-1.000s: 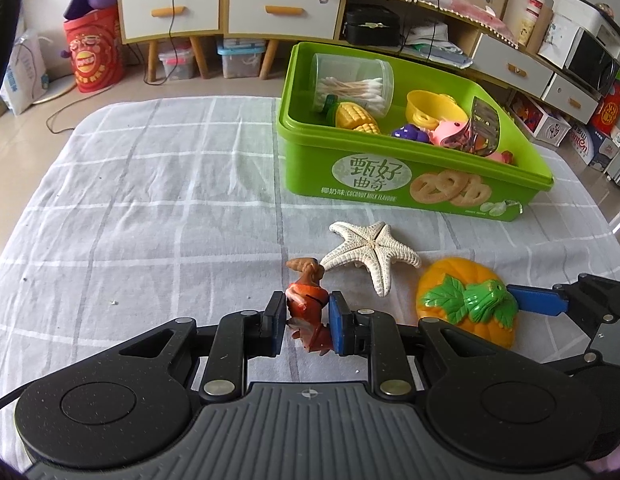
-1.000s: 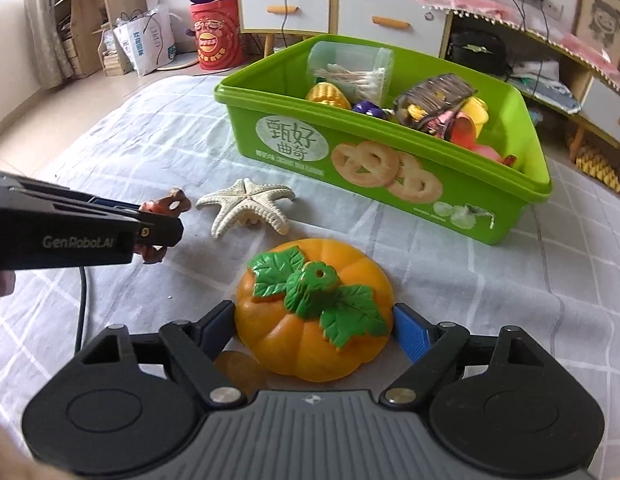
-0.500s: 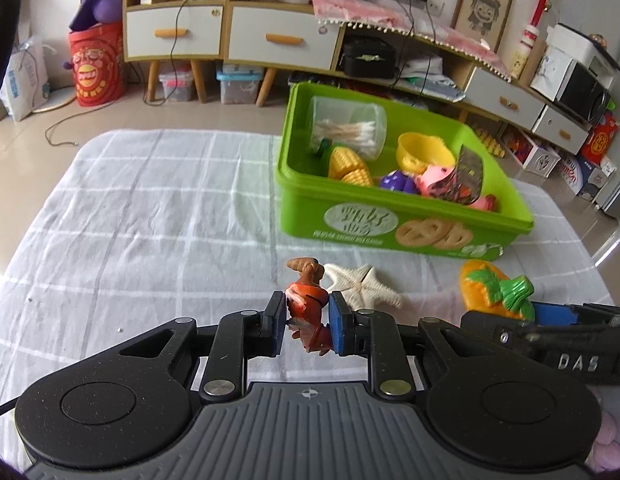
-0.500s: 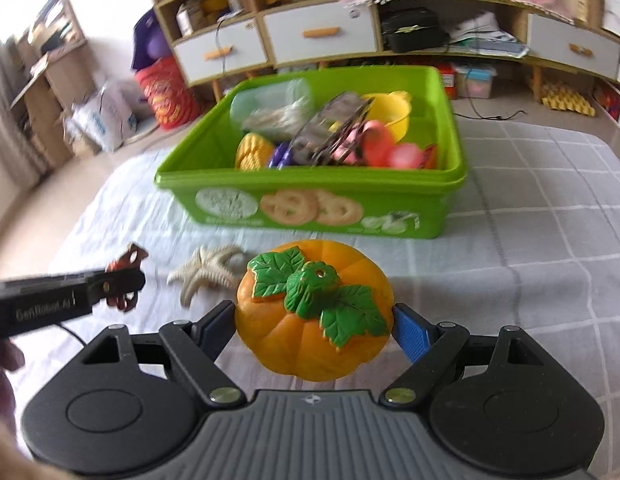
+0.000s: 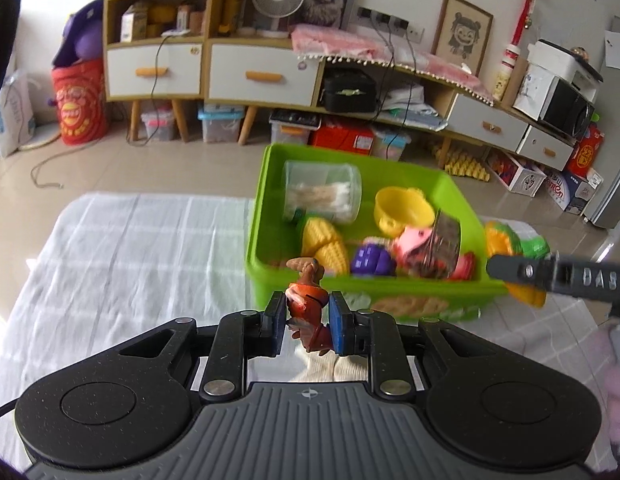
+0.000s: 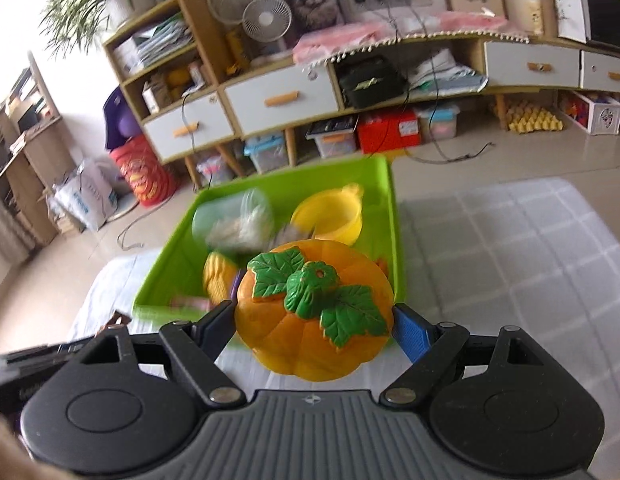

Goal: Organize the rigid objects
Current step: 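Carry the figure and pumpkin into the green bin and open both grippers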

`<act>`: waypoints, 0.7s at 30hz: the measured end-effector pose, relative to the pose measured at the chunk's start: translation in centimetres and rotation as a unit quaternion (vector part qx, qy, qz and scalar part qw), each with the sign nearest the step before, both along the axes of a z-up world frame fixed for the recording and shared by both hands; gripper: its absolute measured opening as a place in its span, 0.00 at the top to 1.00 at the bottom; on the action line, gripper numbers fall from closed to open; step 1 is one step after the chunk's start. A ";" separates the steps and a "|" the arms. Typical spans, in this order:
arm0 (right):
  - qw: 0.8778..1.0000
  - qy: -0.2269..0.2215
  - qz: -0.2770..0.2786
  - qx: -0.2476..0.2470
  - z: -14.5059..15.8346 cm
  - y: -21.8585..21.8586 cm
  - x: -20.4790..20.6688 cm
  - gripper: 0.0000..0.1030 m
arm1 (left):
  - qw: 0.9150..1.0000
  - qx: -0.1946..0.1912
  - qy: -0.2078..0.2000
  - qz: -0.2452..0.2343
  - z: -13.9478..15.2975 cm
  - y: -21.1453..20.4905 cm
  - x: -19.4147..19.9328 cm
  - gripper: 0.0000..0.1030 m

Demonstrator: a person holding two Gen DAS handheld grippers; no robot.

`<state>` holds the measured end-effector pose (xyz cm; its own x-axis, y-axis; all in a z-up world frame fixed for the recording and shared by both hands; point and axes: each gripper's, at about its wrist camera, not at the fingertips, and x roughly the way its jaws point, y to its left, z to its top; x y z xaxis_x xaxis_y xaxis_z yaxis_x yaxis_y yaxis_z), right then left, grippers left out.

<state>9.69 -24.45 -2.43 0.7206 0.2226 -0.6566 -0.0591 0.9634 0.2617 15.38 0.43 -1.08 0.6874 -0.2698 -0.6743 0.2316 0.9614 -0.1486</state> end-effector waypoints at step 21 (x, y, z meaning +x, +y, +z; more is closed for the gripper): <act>1.000 0.026 -0.005 0.009 -1.1 -0.1 12.0 0.30 | 0.999 0.001 0.001 -0.039 -1.3 -3.8 7.5 0.74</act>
<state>21.66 -24.53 -3.57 0.6872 0.2287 -0.6895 -0.0360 0.9587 0.2821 22.89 -3.41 -2.38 0.6626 -0.3204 -0.6770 0.3052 0.9409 -0.1465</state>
